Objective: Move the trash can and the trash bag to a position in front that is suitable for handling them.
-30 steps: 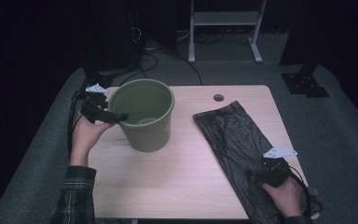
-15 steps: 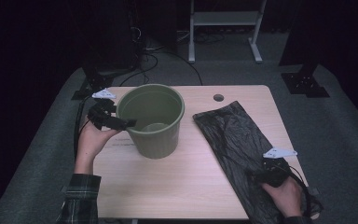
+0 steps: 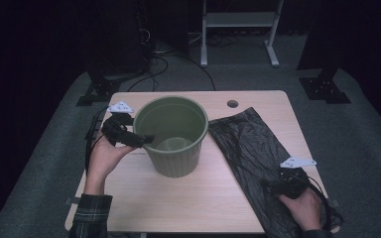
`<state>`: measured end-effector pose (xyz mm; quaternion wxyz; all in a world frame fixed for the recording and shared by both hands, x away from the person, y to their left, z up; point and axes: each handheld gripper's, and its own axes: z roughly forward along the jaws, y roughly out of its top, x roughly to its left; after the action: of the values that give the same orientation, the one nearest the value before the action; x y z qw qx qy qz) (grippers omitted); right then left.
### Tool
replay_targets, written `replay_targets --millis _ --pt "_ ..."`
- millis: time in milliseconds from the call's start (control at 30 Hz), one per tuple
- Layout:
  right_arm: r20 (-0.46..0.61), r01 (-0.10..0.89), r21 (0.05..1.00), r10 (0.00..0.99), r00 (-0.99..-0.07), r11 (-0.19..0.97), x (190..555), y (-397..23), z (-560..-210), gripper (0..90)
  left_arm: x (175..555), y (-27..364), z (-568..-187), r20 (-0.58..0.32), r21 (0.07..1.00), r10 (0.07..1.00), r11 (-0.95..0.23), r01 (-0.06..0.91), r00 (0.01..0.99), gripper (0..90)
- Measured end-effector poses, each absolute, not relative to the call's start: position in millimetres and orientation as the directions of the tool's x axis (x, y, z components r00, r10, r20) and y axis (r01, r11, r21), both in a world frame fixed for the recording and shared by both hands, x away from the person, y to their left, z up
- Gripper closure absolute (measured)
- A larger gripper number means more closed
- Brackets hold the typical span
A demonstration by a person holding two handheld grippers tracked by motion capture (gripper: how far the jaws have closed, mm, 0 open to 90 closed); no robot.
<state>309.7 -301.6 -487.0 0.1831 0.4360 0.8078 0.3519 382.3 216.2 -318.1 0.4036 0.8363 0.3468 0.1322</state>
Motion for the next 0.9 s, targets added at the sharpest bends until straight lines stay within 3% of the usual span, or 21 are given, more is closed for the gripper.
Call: replay_targets --millis 900 --pt "0.011 0.576 0.728 0.833 -0.553 0.373 309.7 -301.5 -487.0 10.4 337.6 161.4 -320.8 -0.051 0.763 0.556 -0.514 0.391 0.830 0.0"
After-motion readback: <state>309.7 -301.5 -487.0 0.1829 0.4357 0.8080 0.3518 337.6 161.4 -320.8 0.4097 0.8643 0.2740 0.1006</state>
